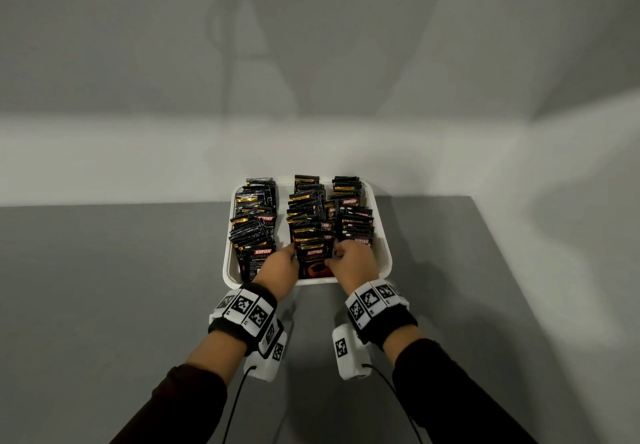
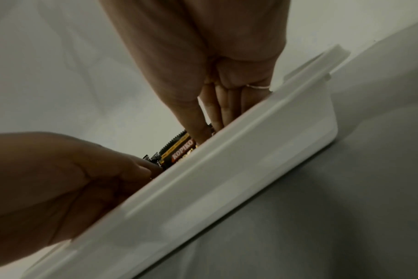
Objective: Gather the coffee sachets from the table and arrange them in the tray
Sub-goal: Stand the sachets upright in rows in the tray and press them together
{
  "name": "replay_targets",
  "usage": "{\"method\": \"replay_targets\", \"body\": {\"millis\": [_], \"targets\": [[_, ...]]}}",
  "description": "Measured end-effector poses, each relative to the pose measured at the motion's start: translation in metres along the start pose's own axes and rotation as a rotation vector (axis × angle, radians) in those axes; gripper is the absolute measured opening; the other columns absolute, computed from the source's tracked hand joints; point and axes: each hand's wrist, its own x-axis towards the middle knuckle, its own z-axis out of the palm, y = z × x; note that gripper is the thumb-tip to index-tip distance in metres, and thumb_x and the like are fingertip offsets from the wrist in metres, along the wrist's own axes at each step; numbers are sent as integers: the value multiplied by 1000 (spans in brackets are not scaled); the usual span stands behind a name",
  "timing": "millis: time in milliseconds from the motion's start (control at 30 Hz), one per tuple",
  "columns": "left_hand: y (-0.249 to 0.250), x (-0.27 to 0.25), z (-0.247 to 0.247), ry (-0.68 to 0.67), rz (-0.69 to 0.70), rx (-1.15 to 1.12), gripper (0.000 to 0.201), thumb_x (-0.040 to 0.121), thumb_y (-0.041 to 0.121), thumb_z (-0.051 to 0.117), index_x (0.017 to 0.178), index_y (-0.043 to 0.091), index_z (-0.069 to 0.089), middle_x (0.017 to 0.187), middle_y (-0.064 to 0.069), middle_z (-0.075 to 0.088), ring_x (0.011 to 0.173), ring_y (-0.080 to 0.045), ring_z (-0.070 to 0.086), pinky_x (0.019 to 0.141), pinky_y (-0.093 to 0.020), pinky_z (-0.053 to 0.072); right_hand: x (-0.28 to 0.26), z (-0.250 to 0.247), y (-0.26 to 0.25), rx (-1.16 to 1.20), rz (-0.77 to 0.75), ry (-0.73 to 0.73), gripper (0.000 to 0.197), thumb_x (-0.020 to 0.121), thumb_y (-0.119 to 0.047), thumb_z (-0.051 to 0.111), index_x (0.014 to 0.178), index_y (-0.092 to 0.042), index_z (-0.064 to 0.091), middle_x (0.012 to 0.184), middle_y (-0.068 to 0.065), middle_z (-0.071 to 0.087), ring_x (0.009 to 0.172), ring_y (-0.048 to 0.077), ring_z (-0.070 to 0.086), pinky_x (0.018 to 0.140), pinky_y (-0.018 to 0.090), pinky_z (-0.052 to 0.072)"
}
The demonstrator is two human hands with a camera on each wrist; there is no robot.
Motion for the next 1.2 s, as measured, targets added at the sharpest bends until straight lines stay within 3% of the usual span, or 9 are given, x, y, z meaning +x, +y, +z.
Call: {"method": "replay_targets", "body": {"millis": [167,400,467,600,733,933,1033,1100,1200], "targets": [[5,-1,1,-43,2,49,31,96,2,32,123,-1,47,114,-24,60,104,-35,58,86,-35,44,0,2,-6,-15,-33,-56,16,85,-13,59,86,-2,70,88,11,69,85,23,64,72,28,49],[2,4,1,-42,-22,-30,25,94,-2,33,117,-4,45,103,-26,61,96,-36,59,83,-39,48,2,-3,-10,49,44,-29,15,85,-2,45,78,-5,59,80,10,60,74,21,53,64,25,38],[5,5,1,-37,-54,-82,21,94,-1,34,113,-2,43,94,-22,60,92,-35,58,72,-34,44,3,-2,-12,173,57,-76,18,84,2,43,88,-5,59,89,10,62,82,22,56,70,26,41],[11,10,1,-65,-99,-214,16,97,4,34,110,1,43,88,-19,54,86,-31,53,73,-34,41,13,-2,-15,313,115,-238,31,82,5,42,108,0,58,102,16,63,91,25,56,79,31,44],[15,10,1,-54,-34,-218,31,97,1,31,125,-1,43,108,-25,58,92,-28,55,80,-30,42,18,-7,-18,456,144,-314,33,82,7,38,103,-6,60,66,0,51,57,11,45,47,15,36],[14,8,0,-59,-70,-321,36,94,-4,34,129,-1,40,116,-24,57,100,-30,57,89,-39,47,22,-2,-12,468,203,-340,25,84,7,38,100,5,58,74,6,49,66,16,45,61,26,35],[20,8,-1,-43,-125,-501,36,99,13,36,132,0,39,131,-22,50,109,-25,51,85,-30,44,23,-2,-11,775,285,-346,17,96,-14,40,91,-10,56,83,2,55,76,12,51,74,27,41],[23,10,-4,-40,-178,-553,53,100,40,28,138,4,36,142,-17,41,129,-28,41,99,-29,35,26,-1,-10,979,270,-366,39,99,-42,32,116,-15,55,103,-1,60,98,11,55,86,26,42],[25,14,-6,-74,-204,-592,77,91,62,15,142,8,33,148,-17,33,139,-29,28,117,-44,18,30,0,-8,1145,260,-411,71,93,-61,19,136,-10,44,129,6,56,120,17,51,94,26,42]]}}
